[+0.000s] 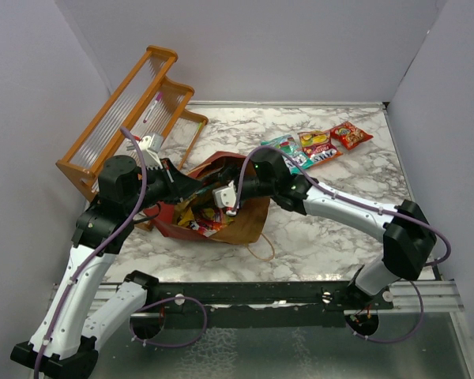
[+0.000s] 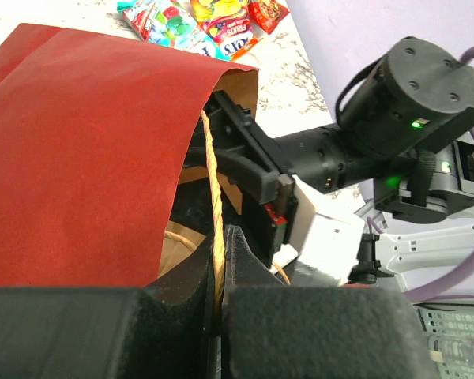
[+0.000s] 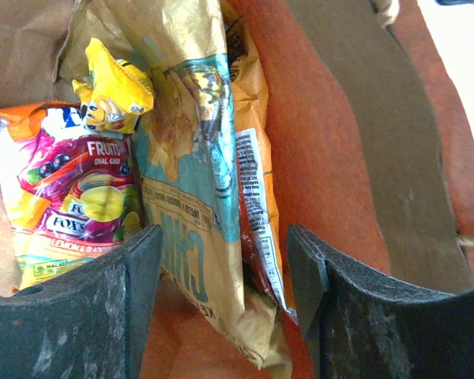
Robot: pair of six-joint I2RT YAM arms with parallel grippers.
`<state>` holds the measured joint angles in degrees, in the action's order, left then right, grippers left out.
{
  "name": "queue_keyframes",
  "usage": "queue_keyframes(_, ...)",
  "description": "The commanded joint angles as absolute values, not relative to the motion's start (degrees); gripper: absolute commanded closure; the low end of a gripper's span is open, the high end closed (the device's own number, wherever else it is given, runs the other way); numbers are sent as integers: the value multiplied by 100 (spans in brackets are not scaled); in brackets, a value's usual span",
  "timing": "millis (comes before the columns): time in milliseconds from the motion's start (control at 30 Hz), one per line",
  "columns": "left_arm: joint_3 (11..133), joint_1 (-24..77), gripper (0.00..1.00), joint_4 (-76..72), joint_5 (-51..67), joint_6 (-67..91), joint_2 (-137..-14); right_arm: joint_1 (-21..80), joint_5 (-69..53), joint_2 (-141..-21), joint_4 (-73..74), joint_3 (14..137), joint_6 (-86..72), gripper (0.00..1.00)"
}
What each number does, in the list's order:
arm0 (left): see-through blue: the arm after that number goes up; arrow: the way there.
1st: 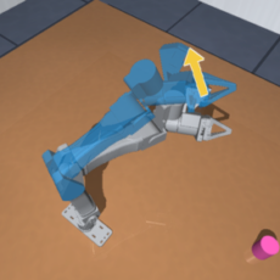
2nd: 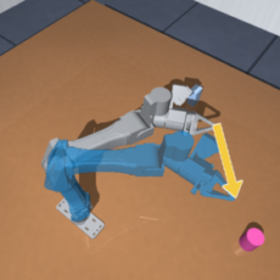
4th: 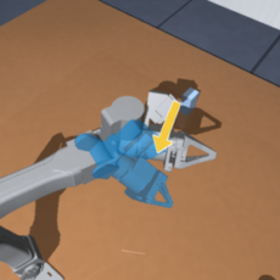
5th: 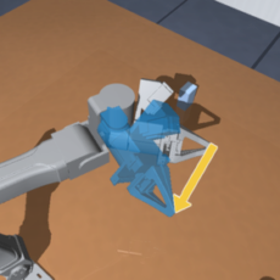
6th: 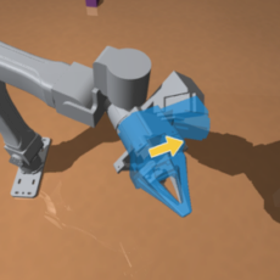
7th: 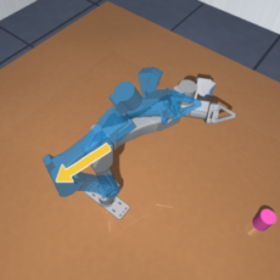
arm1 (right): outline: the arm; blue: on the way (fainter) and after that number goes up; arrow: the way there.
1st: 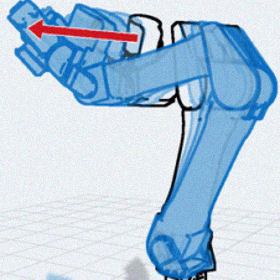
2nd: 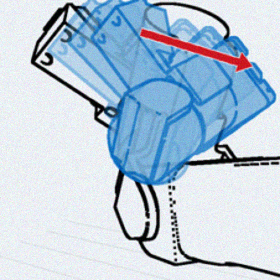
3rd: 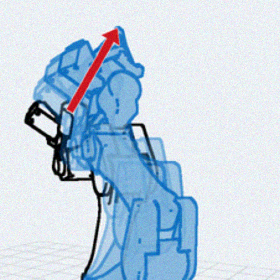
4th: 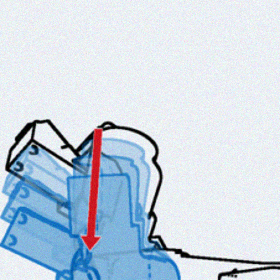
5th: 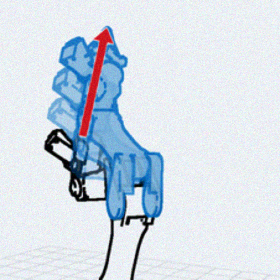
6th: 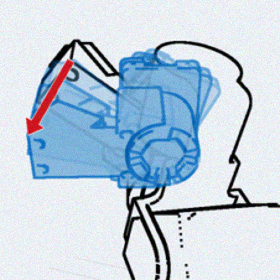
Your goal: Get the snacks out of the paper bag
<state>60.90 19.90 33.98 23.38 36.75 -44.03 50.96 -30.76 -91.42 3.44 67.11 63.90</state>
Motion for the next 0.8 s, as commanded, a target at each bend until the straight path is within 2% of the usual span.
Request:
queue_keyframes(0,6169,2004,100,3361,2450,3700,-4344,5133,-2916,-9482,582,6979,6647,44)
queue_keyframes(300,6123,2004,100,3299,2464,3678,-4397,5140,-3019,-9885,1056,7042,6833,52)
queue_keyframes(533,6070,2006,100,3283,2475,3661,-4398,5206,-2929,-10244,847,7082,6667,52)
queue_keyframes(767,6072,2004,100,3252,2485,3657,-4463,5309,-2942,-10391,945,7276,6508,72)
